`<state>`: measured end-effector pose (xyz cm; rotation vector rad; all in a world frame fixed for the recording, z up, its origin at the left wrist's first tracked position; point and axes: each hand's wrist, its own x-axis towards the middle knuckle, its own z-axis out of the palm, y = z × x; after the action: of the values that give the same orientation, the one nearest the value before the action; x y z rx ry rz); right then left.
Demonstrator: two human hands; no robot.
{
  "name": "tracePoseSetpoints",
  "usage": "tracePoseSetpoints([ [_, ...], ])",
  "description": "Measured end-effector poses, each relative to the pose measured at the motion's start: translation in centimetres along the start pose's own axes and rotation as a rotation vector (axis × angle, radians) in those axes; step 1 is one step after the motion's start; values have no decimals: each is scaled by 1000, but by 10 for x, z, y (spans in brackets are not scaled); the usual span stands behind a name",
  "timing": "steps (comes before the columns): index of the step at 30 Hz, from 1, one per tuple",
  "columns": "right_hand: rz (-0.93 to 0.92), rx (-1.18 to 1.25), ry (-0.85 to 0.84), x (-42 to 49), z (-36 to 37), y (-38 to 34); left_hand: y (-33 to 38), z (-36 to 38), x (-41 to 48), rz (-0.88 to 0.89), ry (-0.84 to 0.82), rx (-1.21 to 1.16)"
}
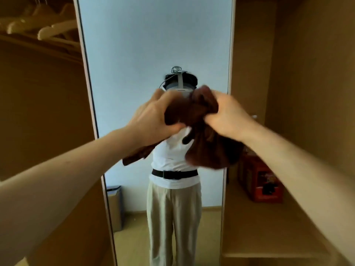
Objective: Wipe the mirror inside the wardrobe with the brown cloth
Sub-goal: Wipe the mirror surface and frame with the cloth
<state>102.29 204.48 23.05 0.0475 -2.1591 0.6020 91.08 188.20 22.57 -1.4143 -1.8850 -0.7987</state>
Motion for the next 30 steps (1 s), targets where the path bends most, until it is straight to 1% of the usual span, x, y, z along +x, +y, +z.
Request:
tracePoseSetpoints([
  [2, -248, -340, 256, 23, -5, -9, -6, -8, 14, 95, 178, 93],
  [3, -365, -474, 356, 31, -4, -10, -7, -9, 21, 143, 264, 146],
  [4, -443, -560, 412, 37, -1, -10, -9, -5, 27, 178, 313, 194],
  [5, -489, -624, 420, 39, 4, -4, -11, 2, 28, 202, 335, 244],
  [6, -507, -667, 388, 37, 11, 5, -16, 12, 26, 220, 332, 296],
  [8, -466, -712, 284, 15, 30, 32, -27, 34, 14, 283, 337, 412],
  [10, -396, -755, 196, -21, 48, 62, -44, 55, -8, 396, 325, 474],
  [12, -361, -744, 122, -62, 65, 84, -57, 76, -39, 501, 231, 511],
  [14, -379, -719, 84, -95, 78, 99, -65, 97, -72, 550, 120, 542],
  [16, -407, -736, 20, -114, 84, 109, -70, 112, -93, 573, 51, 550],
  [18, -460, -759, -27, -118, 79, 115, -76, 109, -93, 655, -9, 564],
  [20, -520, -789, -44, -104, 67, 113, -82, 94, -75, 755, -49, 593],
  [22, -533, -809, 19, -77, 54, 104, -84, 74, -46, 780, 8, 589],
  [24, -521, -806, 141, -41, 41, 90, -79, 53, -13, 734, 111, 587],
  [26, -521, -803, 227, -10, 33, 78, -72, 39, 9, 667, 178, 591],
  [28, -484, -786, 282, 3, 34, 73, -68, 36, 16, 606, 212, 571],
  [30, -423, -741, 329, -7, 47, 75, -67, 44, 5, 561, 204, 527],
])
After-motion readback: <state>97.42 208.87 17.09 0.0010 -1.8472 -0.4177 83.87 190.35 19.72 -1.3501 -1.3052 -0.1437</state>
